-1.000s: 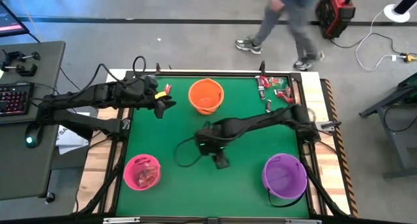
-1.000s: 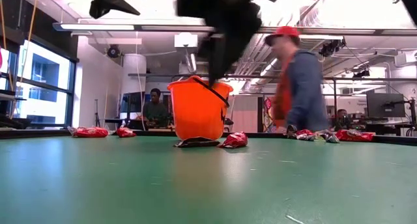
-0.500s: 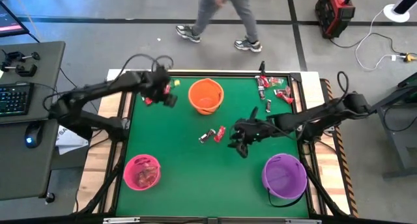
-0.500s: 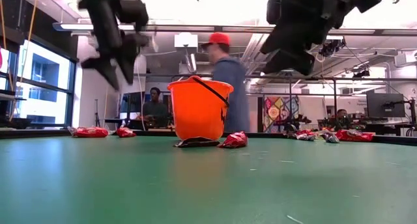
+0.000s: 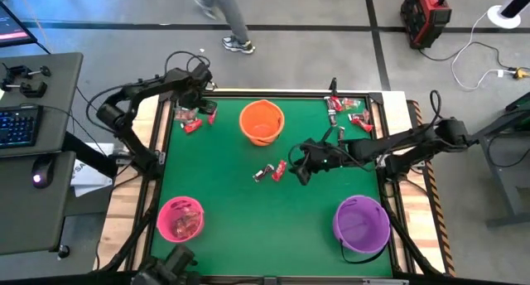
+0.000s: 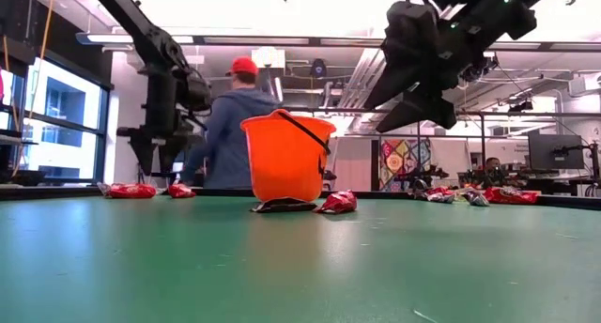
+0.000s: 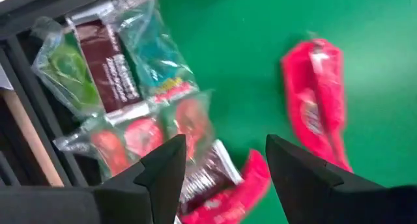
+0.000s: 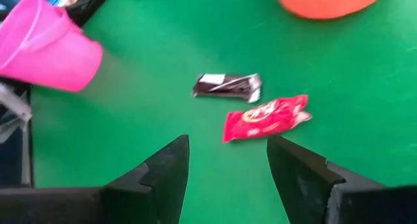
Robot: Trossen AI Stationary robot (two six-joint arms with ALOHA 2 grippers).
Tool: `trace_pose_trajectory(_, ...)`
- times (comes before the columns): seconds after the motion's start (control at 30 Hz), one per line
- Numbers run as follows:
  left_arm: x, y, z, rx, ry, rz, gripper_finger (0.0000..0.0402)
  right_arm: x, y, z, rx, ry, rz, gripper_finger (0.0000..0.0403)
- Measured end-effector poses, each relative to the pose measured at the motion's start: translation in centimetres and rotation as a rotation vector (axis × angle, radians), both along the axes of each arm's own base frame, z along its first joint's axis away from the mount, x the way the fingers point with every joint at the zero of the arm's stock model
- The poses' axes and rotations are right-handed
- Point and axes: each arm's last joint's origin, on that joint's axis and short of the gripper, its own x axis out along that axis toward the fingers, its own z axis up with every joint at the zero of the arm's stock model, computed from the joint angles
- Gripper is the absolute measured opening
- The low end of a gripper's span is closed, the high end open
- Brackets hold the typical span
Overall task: Sort candy by brand, put in halloween buckets
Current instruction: Put the orange gummy into the pink bucket
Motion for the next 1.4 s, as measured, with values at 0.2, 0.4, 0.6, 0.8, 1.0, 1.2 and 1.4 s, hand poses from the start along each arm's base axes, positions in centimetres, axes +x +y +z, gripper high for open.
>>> trace_pose_trajectory(0.2,0.4,1.1,-1.6,0.016,-0.003,0.041,0.0200,0.0,-2.2,0.0,-0.041,0.011,-0.029,0.0199)
trace_pose_trajectory(0.4,0.3,1.2,-2.2,0.021,0.037,0.088,0.0199,-0.3,-4.4,-0.1,-0.068,0.026,0.006,0.0199)
trace_pose_trajectory(0.6,0.3,1.3,-2.2,0.046,0.046,0.108,0.0161,-0.9,-5.8,-0.5,-0.111,0.091,0.052,0.0199)
trace_pose_trajectory(0.8,0.6,1.3,-2.1,0.055,0.022,0.101,0.0033,-1.7,-6.7,-1.1,-0.131,0.176,0.070,0.0199)
trace_pose_trajectory(1.0,0.7,1.2,-2.1,0.045,0.017,0.095,0.0010,-2.2,-6.9,-1.4,-0.151,0.235,0.112,0.0199)
trace_pose_trajectory(1.2,0.9,-0.8,1.9,0.097,-0.102,0.066,0.0001,-2.3,-6.8,-1.5,-0.164,0.246,0.163,0.0199)
trace_pose_trajectory(1.4,1.8,-6.7,9.5,0.238,-0.365,-0.136,0.0000,-2.3,-7.0,-1.5,-0.230,0.262,0.170,0.0199)
